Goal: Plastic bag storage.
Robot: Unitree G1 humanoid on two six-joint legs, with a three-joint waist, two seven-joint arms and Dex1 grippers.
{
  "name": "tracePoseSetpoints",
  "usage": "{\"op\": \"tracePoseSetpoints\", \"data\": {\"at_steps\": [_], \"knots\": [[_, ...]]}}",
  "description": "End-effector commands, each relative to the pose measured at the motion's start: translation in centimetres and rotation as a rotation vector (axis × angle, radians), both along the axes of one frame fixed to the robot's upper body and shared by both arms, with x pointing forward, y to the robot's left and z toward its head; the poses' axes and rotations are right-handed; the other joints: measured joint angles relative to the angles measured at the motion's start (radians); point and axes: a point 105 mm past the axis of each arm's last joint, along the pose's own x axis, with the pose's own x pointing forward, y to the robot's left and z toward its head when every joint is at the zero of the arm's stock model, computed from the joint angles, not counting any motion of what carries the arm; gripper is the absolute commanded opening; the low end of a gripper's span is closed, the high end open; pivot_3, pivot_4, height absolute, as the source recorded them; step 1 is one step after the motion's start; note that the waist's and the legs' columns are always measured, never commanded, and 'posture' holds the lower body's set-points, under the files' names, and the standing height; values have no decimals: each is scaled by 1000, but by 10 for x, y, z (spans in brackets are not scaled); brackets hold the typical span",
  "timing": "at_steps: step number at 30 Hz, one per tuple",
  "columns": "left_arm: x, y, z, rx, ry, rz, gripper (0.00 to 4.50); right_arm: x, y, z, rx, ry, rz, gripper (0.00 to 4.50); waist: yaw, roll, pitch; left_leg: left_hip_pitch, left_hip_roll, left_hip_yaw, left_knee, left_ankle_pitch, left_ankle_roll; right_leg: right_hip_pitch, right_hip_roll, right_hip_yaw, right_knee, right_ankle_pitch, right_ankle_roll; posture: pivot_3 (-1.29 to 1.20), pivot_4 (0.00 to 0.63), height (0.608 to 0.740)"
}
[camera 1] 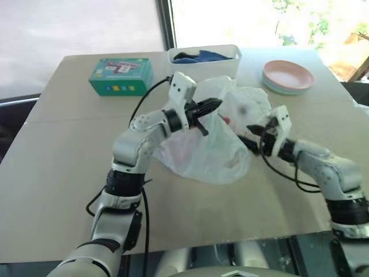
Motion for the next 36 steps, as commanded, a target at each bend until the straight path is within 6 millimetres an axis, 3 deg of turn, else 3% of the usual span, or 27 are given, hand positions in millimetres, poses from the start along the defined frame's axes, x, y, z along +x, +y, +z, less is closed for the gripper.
{"op": "tracePoseSetpoints", "data": {"at_steps": [1,4,11,15,18,25,29,36], "knots": [[-7,-3,8,-5,-44,-25,0,1,-22,15,-89,-109,-12,4460,0,0,0,0,0,0,0,0,0,0,-1,0,0,0,0,0,150,740],[-8,-2,7,-8,-39,-24,0,20,-48,13,-146,-162,-151,4460,6,-1,-1,1,1,0,0,0,0,1,-1,0,1,0,0,0,150,740],[-10,-1,5,-3,-32,-26,0,67,-37,33,-31,-295,-290,4460,3,-1,-1,2,1,2,1,0,0,0,-1,2,1,0,0,0,150,740],[-10,-1,7,-2,-37,-25,0,80,-29,34,1,-307,-285,4460,15,-1,-1,2,1,1,1,0,0,0,1,1,0,0,0,0,150,740],[-9,2,8,5,-42,-3,0,77,-21,26,1,-274,-214,3585,16,-1,-1,1,0,0,1,0,0,0,1,0,0,0,0,0,150,740],[-8,9,11,-25,-29,27,0,76,-27,30,61,-267,-243,186,14,-1,-1,1,1,0,1,0,0,0,1,0,0,0,0,0,150,740],[-11,12,15,-33,-25,18,1143,77,-28,26,46,-261,-249,0,14,-1,-1,1,1,0,2,0,0,0,1,0,1,0,0,0,150,740],[-31,13,49,-115,-88,-54,4474,78,-24,28,50,-261,-244,0,13,-1,-1,1,1,0,2,0,0,0,-1,0,1,0,0,0,150,740]]}}
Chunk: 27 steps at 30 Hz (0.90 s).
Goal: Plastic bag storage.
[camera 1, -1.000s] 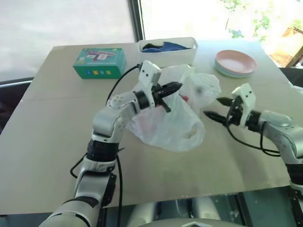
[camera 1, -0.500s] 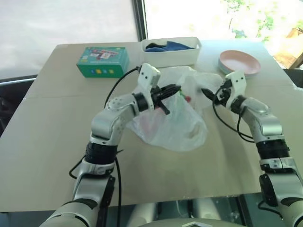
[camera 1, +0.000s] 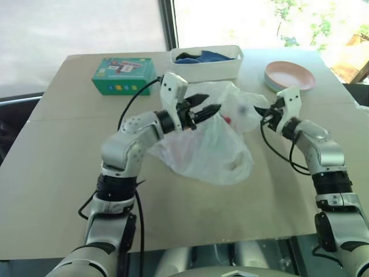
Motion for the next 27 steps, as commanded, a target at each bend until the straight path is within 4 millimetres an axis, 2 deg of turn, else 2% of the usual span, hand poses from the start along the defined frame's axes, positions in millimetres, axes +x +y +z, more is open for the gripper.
{"op": "tracePoseSetpoints", "data": {"at_steps": [1,3,6,11,13,18,21,27], "knots": [[-25,-7,38,-81,-93,-98,4474,0,1,17,8,-55,4,0,0,0,0,0,0,0,0,0,0,0,0,0,0,0,0,0,150,740],[-51,-21,42,-67,-91,-230,4474,0,1,16,6,-52,6,0,0,0,0,0,0,0,0,0,0,0,0,0,0,0,0,0,150,740],[-81,-37,34,-7,-51,-375,4474,1,0,16,5,-49,4,0,0,0,0,0,0,0,0,0,0,0,-1,0,0,0,0,0,150,740],[-115,-48,3,34,176,-544,4474,2,2,16,5,-45,5,0,-2,0,0,1,0,0,0,0,0,1,0,1,1,0,0,0,150,740],[-123,-47,-22,60,322,-568,4474,1,4,13,2,-39,10,0,-5,0,0,2,0,1,0,0,0,1,0,2,1,0,0,0,150,740],[-118,-47,-51,88,459,-476,4474,0,4,12,5,-35,12,0,-2,0,0,2,1,2,0,0,0,1,2,3,1,0,0,0,150,740],[-124,-52,-53,9,546,-529,4474,0,4,11,5,-33,10,0,2,0,0,2,1,2,0,0,0,1,3,3,1,0,0,0,150,740],[-106,-53,-77,95,580,-377,4474,-2,4,11,7,-34,9,0,1,0,0,3,1,2,0,0,0,1,2,3,1,0,0,0,150,740]]}}
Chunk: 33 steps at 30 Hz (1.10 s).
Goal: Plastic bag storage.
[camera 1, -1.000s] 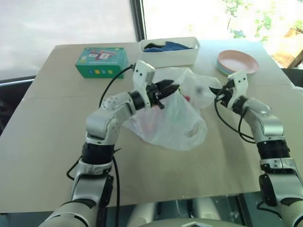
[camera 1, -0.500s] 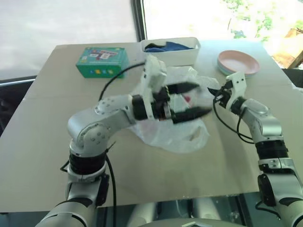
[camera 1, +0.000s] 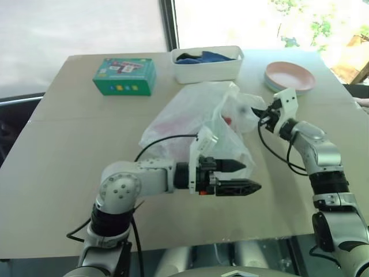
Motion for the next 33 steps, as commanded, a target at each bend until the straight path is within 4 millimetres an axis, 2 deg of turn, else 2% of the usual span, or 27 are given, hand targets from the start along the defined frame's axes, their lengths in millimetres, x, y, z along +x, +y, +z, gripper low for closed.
{"op": "tracePoseSetpoints", "data": {"at_steps": [1,4,8,13,22,23,28,29,33], "knots": [[15,-2,-15,80,-24,99,4474,-3,0,16,6,-56,4,0,0,0,0,0,0,0,0,0,0,0,0,0,0,0,0,0,150,740],[26,-8,-31,140,-15,166,4474,-3,1,16,8,-56,4,0,1,0,0,0,0,1,0,0,0,0,1,1,0,0,0,0,150,740],[34,-21,-33,127,-33,193,4474,-4,1,16,12,-57,2,0,1,0,0,0,0,1,0,0,0,0,1,1,0,0,0,0,150,740],[45,-35,-46,171,-56,199,4474,-4,3,16,16,-56,1,0,2,0,0,0,0,1,0,0,0,0,1,1,0,0,0,0,150,740],[50,-55,-46,104,-44,155,4474,-7,3,14,20,-56,-4,0,2,0,0,0,-1,1,0,0,0,0,1,0,0,0,0,0,150,740],[50,-55,-45,99,-46,151,3957,-7,2,13,20,-55,-6,0,2,0,0,0,-1,1,0,0,0,0,1,0,0,0,0,0,150,740],[48,-54,-43,86,-51,144,1917,-9,2,11,21,-52,-12,0,2,0,0,0,-1,1,0,0,0,0,1,1,0,0,0,0,150,740],[48,-53,-42,80,-51,144,1740,-9,2,11,21,-52,-12,0,2,0,0,0,-1,1,0,0,0,0,1,1,0,0,0,0,150,740],[49,-48,-34,52,-59,150,45,-8,3,11,27,-50,-13,0,2,0,0,0,-1,1,0,0,0,0,1,1,0,0,0,0,150,740]]}}
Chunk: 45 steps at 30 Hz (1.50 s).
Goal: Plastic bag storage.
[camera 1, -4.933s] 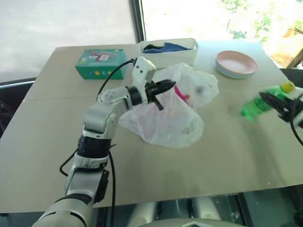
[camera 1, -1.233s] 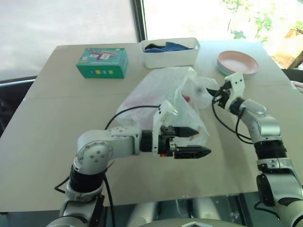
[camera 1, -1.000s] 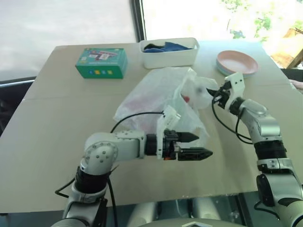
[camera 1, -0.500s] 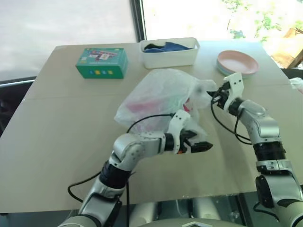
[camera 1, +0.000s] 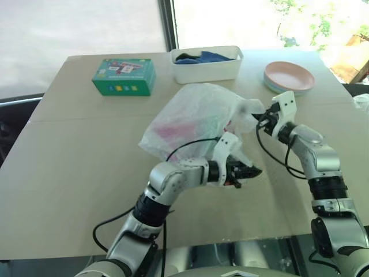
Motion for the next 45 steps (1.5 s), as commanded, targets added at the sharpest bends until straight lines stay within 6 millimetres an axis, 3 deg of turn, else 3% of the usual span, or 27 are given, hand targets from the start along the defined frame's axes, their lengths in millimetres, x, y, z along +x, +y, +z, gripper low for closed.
{"op": "tracePoseSetpoints", "data": {"at_steps": [1,5,7,13,14,15,17,19,21,26,29,35,38,41,42,45], "knots": [[-1,2,22,-73,-57,-16,13,0,-2,15,21,-51,-8,0,0,0,0,0,0,0,0,0,0,0,0,0,0,0,0,0,150,740],[4,11,47,-134,-132,-15,13,0,-8,18,32,-48,-15,0,0,0,0,0,0,0,0,0,0,0,0,0,0,0,0,0,150,740],[6,21,71,-193,-188,-15,13,1,-18,27,56,-60,-35,0,0,0,0,0,0,0,0,0,0,0,0,0,0,0,0,0,150,740],[26,79,165,-420,-373,77,13,-20,-28,84,259,-76,95,0,0,0,0,-2,0,-1,1,0,0,-1,0,-2,0,0,0,0,150,740],[33,92,181,-437,-407,118,13,-30,-25,94,291,-72,163,0,-2,0,0,-2,0,-1,1,0,0,0,0,-2,-1,0,0,0,150,740],[46,115,208,-467,-451,193,13,-45,-22,111,360,-66,264,0,-1,0,0,-1,0,-1,-1,0,0,0,0,-1,-2,0,0,0,150,740],[52,150,256,-543,-539,268,13,-69,-17,139,437,-81,431,0,2,-2,4,-2,0,-2,-1,0,0,0,-1,-2,-1,0,0,0,150,740],[52,166,284,-579,-597,282,13,-74,-17,160,473,-119,463,0,-7,-3,6,-11,1,-6,9,1,-1,-7,0,-5,1,2,-3,0,150,740],[57,183,310,-608,-660,335,13,-67,-24,188,549,-182,418,0,-9,-2,5,-8,0,-6,7,0,0,-5,-1,-5,0,2,-3,0,150,740],[67,211,347,-678,-748,439,13,-64,-35,238,673,-296,380,0,5,-2,4,-6,-2,-12,6,0,0,-4,-6,-12,0,3,-3,0,150,740],[71,216,353,-688,-766,446,13,-66,-32,250,621,-326,377,0,3,-2,5,-9,-4,-13,7,0,0,-4,-7,-12,0,3,-3,0,150,740],[82,214,338,-675,-730,454,13,-62,-35,247,571,-325,327,0,-9,-3,5,-11,-4,-13,5,-1,1,-6,-8,-12,1,3,-2,0,150,740],[92,212,319,-660,-681,482,13,-56,-42,239,537,-313,269,0,-16,-2,5,-12,-4,-13,4,-1,1,-8,-9,-11,3,3,-2,0,150,740],[100,204,285,-559,-656,521,13,-45,-49,218,458,-265,184,0,-17,-2,5,-11,-4,-12,6,-1,1,-9,-10,-12,9,3,-2,0,150,740],[101,204,276,-542,-652,532,0,-43,-51,212,441,-250,171,561,-17,-2,5,-11,-5,-13,6,-1,1,-9,-10,-12,10,3,-2,0,150,740],[95,205,255,-499,-633,533,1274,-44,-58,196,419,-215,171,1813,-19,-3,5,-12,-5,-11,8,-1,1,-11,-11,-12,14,3,-2,0,150,740]]}}
